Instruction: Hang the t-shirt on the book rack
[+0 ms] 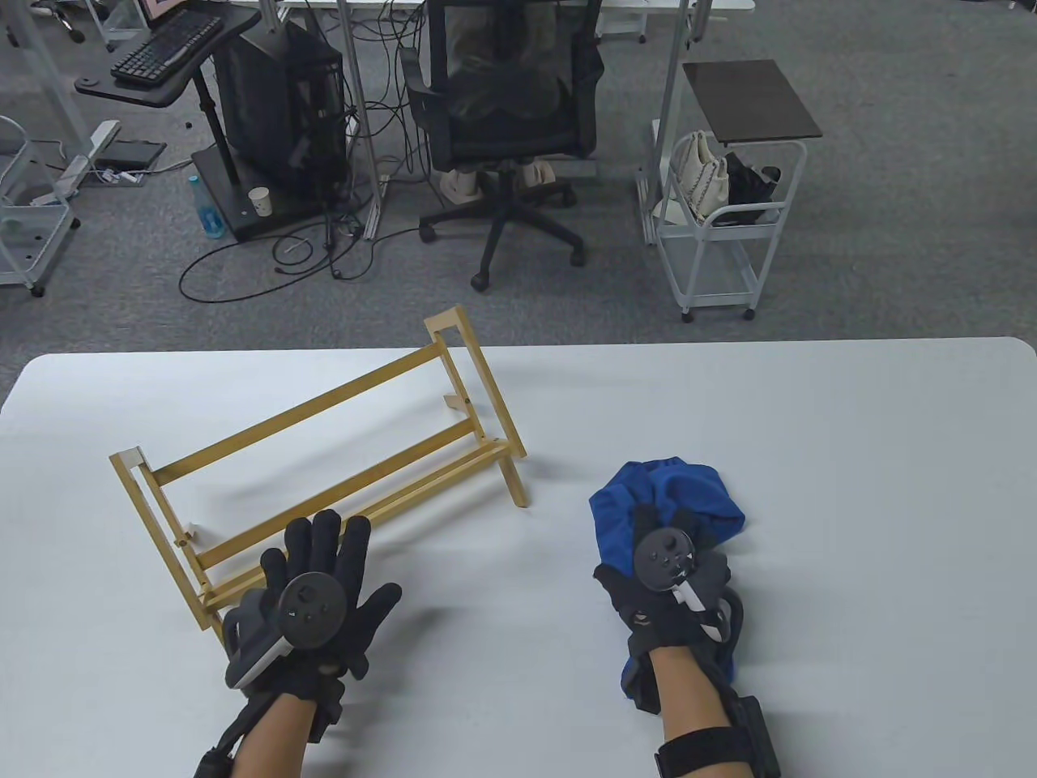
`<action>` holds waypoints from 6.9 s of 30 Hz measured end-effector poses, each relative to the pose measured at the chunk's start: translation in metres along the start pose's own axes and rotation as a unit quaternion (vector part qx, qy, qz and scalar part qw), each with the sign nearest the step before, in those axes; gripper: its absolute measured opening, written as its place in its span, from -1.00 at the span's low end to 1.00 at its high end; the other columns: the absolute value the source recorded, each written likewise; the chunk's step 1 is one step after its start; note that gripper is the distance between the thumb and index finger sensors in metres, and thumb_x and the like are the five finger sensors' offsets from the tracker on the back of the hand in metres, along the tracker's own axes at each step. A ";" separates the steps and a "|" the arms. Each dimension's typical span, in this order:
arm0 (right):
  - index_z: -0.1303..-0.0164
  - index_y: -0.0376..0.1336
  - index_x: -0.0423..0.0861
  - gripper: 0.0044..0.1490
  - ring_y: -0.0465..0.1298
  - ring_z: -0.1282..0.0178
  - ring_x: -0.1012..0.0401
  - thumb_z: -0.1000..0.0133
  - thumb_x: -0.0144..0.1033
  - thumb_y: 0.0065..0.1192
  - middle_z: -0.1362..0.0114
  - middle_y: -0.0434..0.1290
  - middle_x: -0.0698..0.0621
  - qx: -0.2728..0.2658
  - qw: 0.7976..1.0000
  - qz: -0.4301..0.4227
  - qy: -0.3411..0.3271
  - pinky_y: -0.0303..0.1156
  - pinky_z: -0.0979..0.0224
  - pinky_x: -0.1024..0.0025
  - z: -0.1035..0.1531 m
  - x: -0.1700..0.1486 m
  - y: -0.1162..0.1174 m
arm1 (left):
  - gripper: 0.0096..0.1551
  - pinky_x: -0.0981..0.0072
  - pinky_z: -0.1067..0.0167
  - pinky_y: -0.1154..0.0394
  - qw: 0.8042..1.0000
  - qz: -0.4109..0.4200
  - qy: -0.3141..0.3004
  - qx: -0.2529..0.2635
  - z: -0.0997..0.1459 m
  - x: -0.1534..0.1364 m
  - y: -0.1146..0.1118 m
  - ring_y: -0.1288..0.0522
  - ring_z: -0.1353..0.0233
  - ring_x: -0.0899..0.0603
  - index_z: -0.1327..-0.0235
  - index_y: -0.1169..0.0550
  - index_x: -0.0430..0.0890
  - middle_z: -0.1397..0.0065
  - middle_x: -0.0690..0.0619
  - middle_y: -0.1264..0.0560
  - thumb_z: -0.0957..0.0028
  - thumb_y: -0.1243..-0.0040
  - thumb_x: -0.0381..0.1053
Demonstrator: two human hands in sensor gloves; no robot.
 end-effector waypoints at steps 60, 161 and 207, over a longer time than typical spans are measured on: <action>-0.69 -0.09 0.01 -0.09 0.44 -0.22 -0.18 -0.23 -0.19 0.34 -0.50 0.26 -0.35 -0.060 0.934 -0.342 -0.085 0.49 -0.19 -0.04 0.026 -0.022 -0.036 | -0.03 -0.27 -0.50 0.26 0.995 0.066 -0.077 -0.012 -0.003 0.035 -0.010 0.27 -0.73 -0.38 -0.71 0.17 0.23 -0.83 -0.13 0.20 -0.20 0.11 0.54; -0.71 -0.09 0.12 -0.14 0.06 -0.65 -0.26 -0.28 -0.13 0.28 -0.74 -0.11 -0.24 0.127 0.860 -0.310 -0.386 0.12 -0.51 -0.41 0.079 0.091 0.011 | 0.00 -0.07 -0.30 -0.56 0.831 0.532 -0.130 -0.097 -0.026 0.083 -0.054 -0.48 -0.48 -0.29 -0.65 0.13 0.07 -0.59 -0.22 -0.23 -0.25 -0.27 0.10; -0.72 -0.04 0.06 -0.13 -0.14 -0.73 -0.25 -0.27 -0.02 0.27 -0.74 -0.11 -0.26 0.020 0.966 -0.113 -0.231 -0.13 -0.55 -0.50 0.049 0.047 0.015 | -0.04 0.04 -0.12 -0.61 0.934 0.344 -0.031 0.087 -0.007 0.017 -0.007 -0.64 -0.22 -0.20 -0.64 -0.03 0.04 -0.44 -0.19 -0.43 -0.17 -0.30 0.21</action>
Point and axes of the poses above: the tracker on the back of each hand, its own x axis roughly to the thumb side, its own z axis roughly from the fingertips to the wrist, y = z × x, the point moved 2 cm from there along -z, roughly from the wrist to the fingertips
